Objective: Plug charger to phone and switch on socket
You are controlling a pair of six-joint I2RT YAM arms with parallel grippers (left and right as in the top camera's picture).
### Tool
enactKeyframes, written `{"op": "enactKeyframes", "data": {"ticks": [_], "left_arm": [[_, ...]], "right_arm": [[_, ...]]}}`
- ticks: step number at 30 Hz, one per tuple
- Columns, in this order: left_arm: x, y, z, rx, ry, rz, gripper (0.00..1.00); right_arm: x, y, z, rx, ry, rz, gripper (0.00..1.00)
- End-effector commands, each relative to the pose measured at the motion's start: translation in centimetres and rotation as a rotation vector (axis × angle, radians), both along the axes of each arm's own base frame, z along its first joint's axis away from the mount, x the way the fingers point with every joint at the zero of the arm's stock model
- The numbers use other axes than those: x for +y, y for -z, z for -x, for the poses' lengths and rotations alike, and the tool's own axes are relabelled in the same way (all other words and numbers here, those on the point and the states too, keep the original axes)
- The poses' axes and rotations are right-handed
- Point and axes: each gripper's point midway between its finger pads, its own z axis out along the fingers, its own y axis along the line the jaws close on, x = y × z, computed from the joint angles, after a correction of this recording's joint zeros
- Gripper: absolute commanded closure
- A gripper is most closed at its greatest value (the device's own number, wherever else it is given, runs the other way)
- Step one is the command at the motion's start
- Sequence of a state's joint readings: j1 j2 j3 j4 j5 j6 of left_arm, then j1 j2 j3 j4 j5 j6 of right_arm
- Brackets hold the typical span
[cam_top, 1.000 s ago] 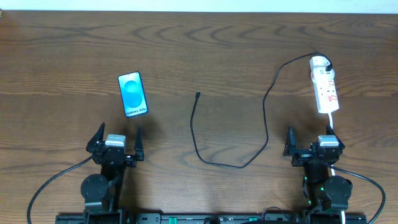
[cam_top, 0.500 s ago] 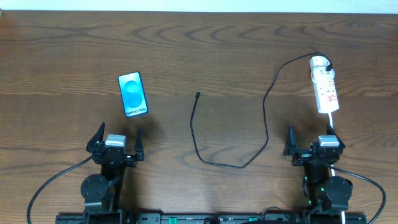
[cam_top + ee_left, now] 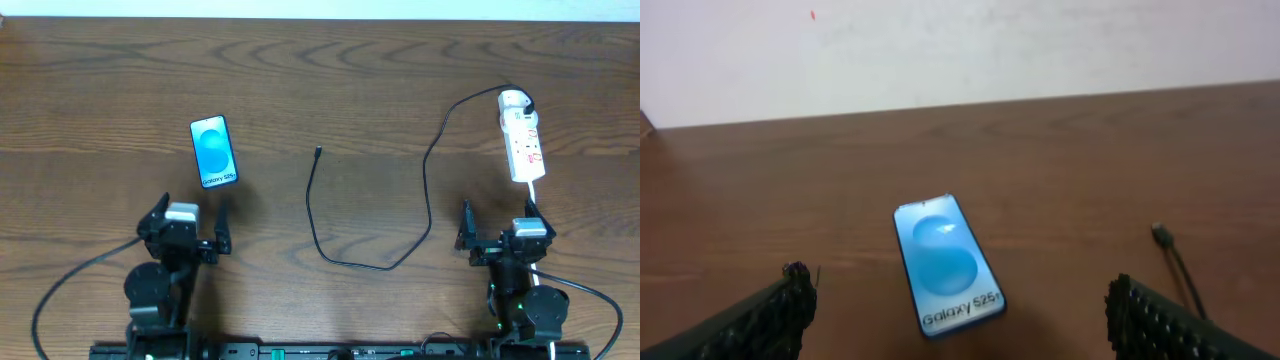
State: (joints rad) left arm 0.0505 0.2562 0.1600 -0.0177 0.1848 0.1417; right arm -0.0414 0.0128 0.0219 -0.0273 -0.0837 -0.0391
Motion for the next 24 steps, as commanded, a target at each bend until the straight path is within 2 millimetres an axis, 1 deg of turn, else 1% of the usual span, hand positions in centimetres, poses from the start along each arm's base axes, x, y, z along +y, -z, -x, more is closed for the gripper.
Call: {"op": "enactKeyframes", "data": {"ticks": [1,4,9,13,17,20,21,22,24], "left_arm": [[-0.2,-3.5,-0.8,-0.019,0.009,0.024,0.07],[-0.2,-4.9,-1.8,0.014,0.004,0.057,0.07],[-0.1,-6.3,-3.7,0.085,0.005,0.068,0.07],[-1.2,-6.9,-5.3,0.136,0.066,0.093,0.07],[-1.3,-7.0,-6.9,0.196,0.057,0.152,0.07],[-1.9,-7.1,-8.1,0.228,0.083,0.206,0.07],[-2.2,-7.1,-8.4,0.238,0.099,0.217,0.07],[-2.5,-7.0,-8.7,0.252,0.115,0.227,0.07],[-2.5,-6.2,-9.3,0.282,0.114,0.242,0.07]], "right_arm": [[0.7,-2.9,0.4,-0.053,-0.037,0.01,0.01],[0.8,-4.2,0.4,-0.059,-0.041,0.01,0.01],[1.1,-5.9,-0.3,-0.024,-0.059,0.012,0.01],[2.1,-6.7,-1.5,0.036,-0.123,0.01,0.01],[2.9,-7.8,-3.3,0.099,-0.173,0.007,0.01],[3.5,-8.6,-5.0,0.158,-0.215,0.011,0.01],[3.9,-8.8,-5.5,0.179,-0.239,0.004,0.01],[4.7,-8.9,-6.0,0.208,-0.292,-0.008,0.01],[5.5,-8.9,-6.9,0.253,-0.342,-0.024,0.01]]}}
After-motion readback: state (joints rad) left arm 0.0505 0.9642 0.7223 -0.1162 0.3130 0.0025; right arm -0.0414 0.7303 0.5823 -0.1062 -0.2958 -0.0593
